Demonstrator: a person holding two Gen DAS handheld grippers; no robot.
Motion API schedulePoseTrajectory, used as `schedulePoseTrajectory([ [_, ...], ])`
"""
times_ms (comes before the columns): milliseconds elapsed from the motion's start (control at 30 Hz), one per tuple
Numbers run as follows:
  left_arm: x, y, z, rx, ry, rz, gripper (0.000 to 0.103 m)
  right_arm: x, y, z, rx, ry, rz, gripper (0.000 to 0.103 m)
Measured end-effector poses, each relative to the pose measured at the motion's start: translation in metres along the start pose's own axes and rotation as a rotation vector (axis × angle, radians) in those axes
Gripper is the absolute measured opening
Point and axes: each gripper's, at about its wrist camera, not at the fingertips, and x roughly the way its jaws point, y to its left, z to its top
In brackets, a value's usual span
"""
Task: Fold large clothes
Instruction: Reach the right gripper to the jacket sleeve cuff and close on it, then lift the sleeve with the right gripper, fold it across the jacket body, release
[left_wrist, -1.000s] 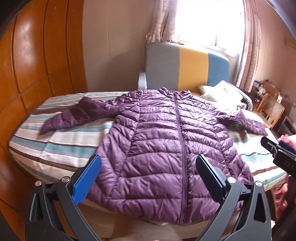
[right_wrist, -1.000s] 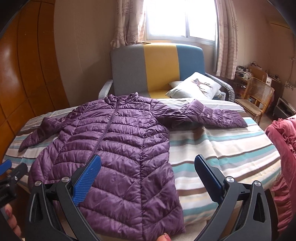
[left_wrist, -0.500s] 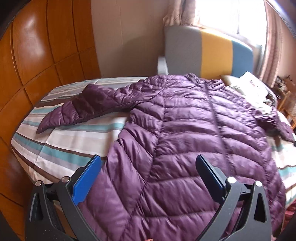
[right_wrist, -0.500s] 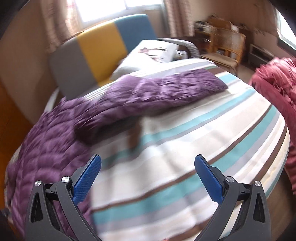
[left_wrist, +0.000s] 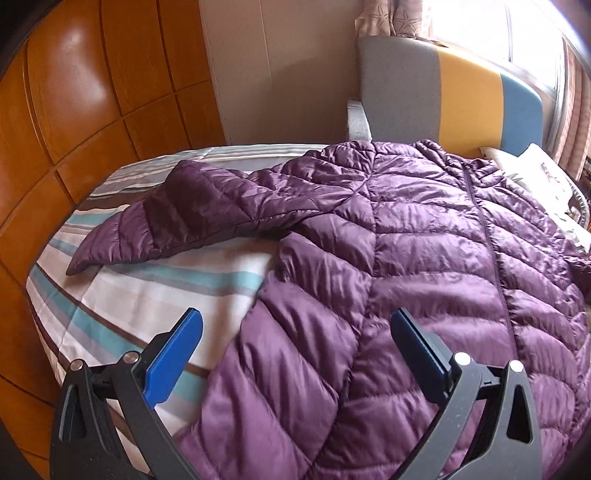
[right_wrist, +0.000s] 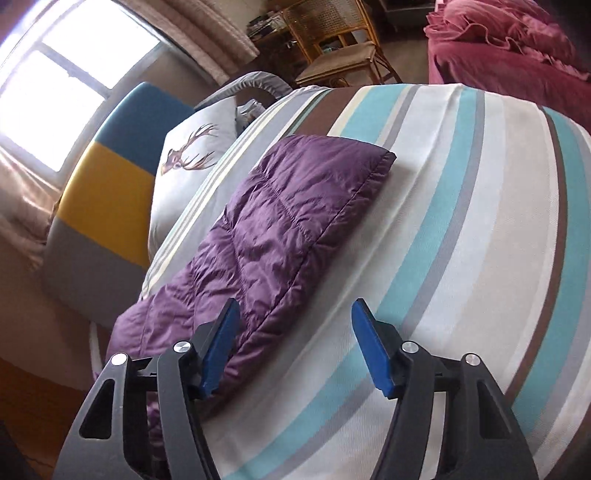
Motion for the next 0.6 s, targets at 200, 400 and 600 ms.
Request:
schedulePoseTrajectory([
  [200, 0.017, 0.0, -0.002, -0.001, 0.012, 0.014, 0.101, 0.011, 0.005, 0.007, 0.02, -0.05, -0.026, 0.062],
  [400, 0.029, -0.002, -0.011, -0.001, 0.044, 0.029, 0.101, 0.02, 0.013, 0.013, -0.023, -0.072, -0.08, 0.029],
  [600, 0.034, -0.006, -0.018, 0.012, 0.058, 0.049, 0.101, 0.016, 0.012, 0.018, -0.077, -0.08, -0.055, 0.007],
])
